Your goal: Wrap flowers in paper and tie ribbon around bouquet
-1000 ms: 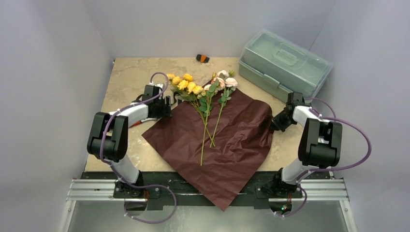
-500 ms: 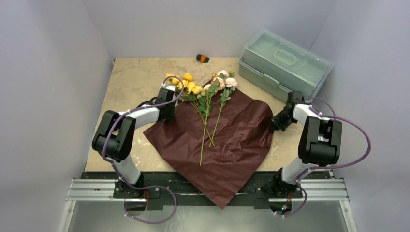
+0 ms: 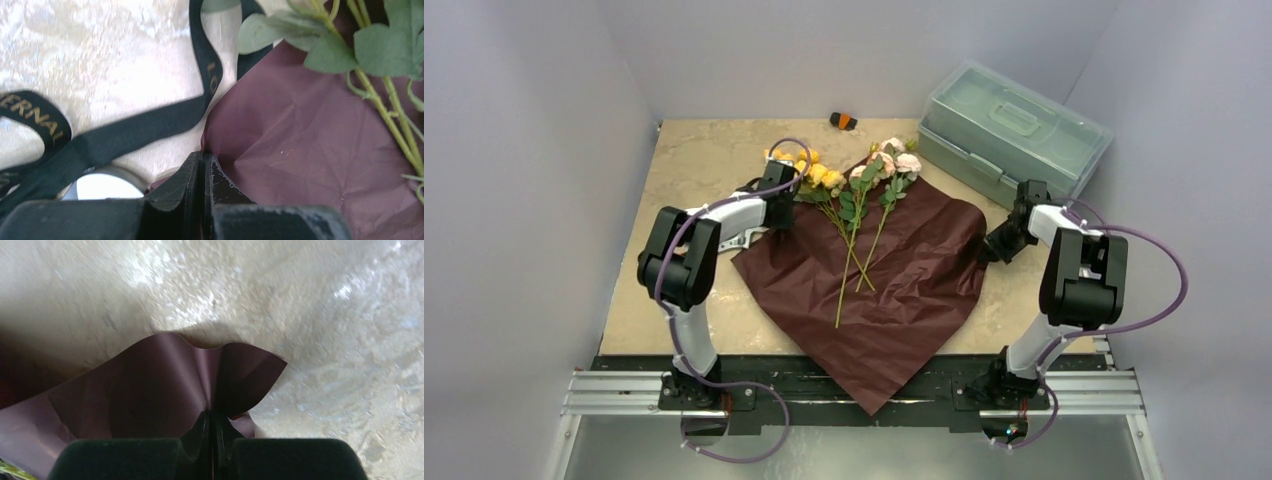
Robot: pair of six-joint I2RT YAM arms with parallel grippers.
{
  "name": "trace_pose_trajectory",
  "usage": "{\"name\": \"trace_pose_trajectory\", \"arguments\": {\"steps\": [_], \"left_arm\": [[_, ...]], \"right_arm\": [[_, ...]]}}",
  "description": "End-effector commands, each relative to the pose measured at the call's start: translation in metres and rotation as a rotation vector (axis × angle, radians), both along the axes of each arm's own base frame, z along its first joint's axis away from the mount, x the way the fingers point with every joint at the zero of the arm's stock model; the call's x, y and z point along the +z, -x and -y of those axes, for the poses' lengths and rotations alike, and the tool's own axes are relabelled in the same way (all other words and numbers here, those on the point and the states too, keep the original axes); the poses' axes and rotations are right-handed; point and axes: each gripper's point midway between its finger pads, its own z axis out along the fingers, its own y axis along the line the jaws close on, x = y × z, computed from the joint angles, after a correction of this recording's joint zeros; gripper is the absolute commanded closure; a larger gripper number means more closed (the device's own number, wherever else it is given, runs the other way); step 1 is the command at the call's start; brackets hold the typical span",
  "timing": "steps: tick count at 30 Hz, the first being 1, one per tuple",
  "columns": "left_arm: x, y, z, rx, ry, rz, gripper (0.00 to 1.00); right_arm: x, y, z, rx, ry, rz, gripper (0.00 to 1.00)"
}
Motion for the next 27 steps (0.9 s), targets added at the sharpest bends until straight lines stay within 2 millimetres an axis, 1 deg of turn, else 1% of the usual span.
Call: {"name": "trace_pose_trajectory", "arguments": {"steps": [1, 3, 4, 7, 10, 12, 14, 15, 17, 21, 24, 25, 26, 27], "left_arm": [[-0.018, -0.013, 0.006, 0.056, 0.002, -0.054, 1.0], [-0.02, -0.02, 0.006, 0.068, -0.005, -0.058, 1.0], [-0.018, -0.024, 0.006, 0.076, -0.007, -0.052, 1.0], [-0.017, -0.033, -0.001, 0.114, -0.025, -0.05, 1.0], [-0.012, -0.041, -0.017, 0.175, -0.022, -0.045, 1.0], [-0.008, -0.041, -0.032, 0.222, -0.043, -0.045, 1.0], [-0.005, -0.038, -0.043, 0.251, -0.05, -0.049, 1.0], [-0.004, -0.031, -0.053, 0.274, -0.052, -0.056, 1.0], [-0.004, -0.022, -0.058, 0.291, -0.056, -0.061, 1.0], [-0.008, -0.004, -0.062, 0.313, -0.05, -0.082, 1.0], [-0.006, 0.002, -0.061, 0.31, -0.04, -0.088, 1.0], [-0.003, 0.002, -0.06, 0.303, -0.037, -0.084, 0.99], [0.001, 0.0, -0.059, 0.298, -0.033, -0.075, 0.92], [0.01, -0.002, -0.059, 0.293, -0.027, -0.052, 0.82]], "right_arm": [[-0.009, -0.015, 0.003, -0.011, 0.022, -0.016, 1.0], [-0.007, -0.023, 0.003, -0.013, 0.02, -0.011, 1.0], [-0.006, -0.027, 0.002, -0.015, 0.021, -0.008, 1.0], [-0.004, -0.037, 0.0, -0.015, 0.015, 0.001, 1.0], [-0.002, -0.045, -0.003, -0.007, 0.016, 0.014, 1.0], [-0.003, -0.05, -0.006, 0.003, 0.015, 0.021, 1.0], [-0.003, -0.053, -0.009, 0.017, 0.021, 0.026, 1.0], [-0.004, -0.055, -0.012, 0.035, 0.028, 0.027, 1.0], [-0.005, -0.056, -0.017, 0.048, 0.027, 0.027, 1.0], [-0.008, -0.049, -0.024, 0.066, 0.031, 0.019, 1.0], [-0.01, -0.04, -0.026, 0.069, 0.03, 0.009, 1.0], [-0.011, -0.037, -0.026, 0.07, 0.029, 0.007, 1.0], [-0.011, -0.035, -0.026, 0.072, 0.029, 0.005, 1.0], [-0.01, -0.033, -0.026, 0.074, 0.03, 0.004, 1.0]]}}
